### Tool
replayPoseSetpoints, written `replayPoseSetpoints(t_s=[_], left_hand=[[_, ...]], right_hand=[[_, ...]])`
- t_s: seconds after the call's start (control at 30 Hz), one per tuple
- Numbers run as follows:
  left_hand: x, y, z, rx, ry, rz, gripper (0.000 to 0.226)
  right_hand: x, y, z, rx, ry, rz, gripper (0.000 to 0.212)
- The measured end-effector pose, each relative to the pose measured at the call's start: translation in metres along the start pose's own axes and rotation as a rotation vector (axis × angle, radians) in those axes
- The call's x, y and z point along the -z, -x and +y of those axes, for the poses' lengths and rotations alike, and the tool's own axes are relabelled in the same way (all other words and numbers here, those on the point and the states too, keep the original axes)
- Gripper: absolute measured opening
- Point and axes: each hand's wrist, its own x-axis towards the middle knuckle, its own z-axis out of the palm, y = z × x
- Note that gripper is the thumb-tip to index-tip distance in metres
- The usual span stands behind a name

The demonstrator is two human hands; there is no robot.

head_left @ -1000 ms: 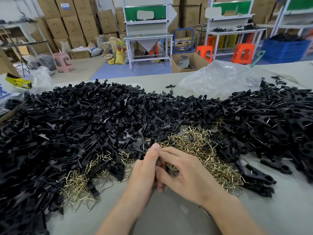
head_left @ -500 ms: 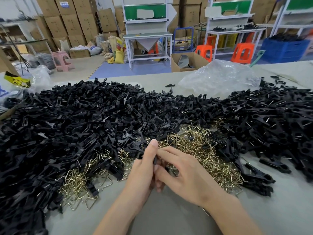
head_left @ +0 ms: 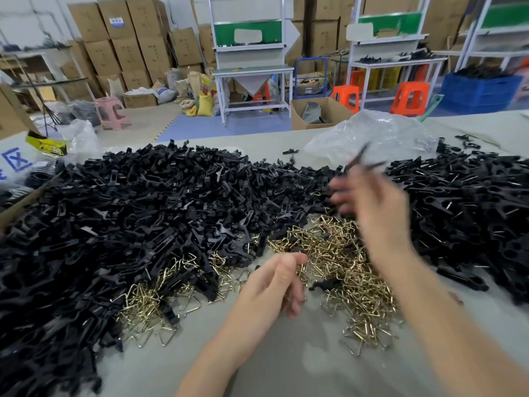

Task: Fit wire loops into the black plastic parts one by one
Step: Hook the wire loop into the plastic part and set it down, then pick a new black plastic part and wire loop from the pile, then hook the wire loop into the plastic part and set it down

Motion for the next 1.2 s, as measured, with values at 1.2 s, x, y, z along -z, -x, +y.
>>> replayPoseSetpoints(t_s=[1.2], left_hand=[[0.037,0.004,0.017,-0.253,-0.514,0.553,0.014]], right_hand=[[-0.050,0.075,0.044,0.057,0.344,-0.409,0.032]])
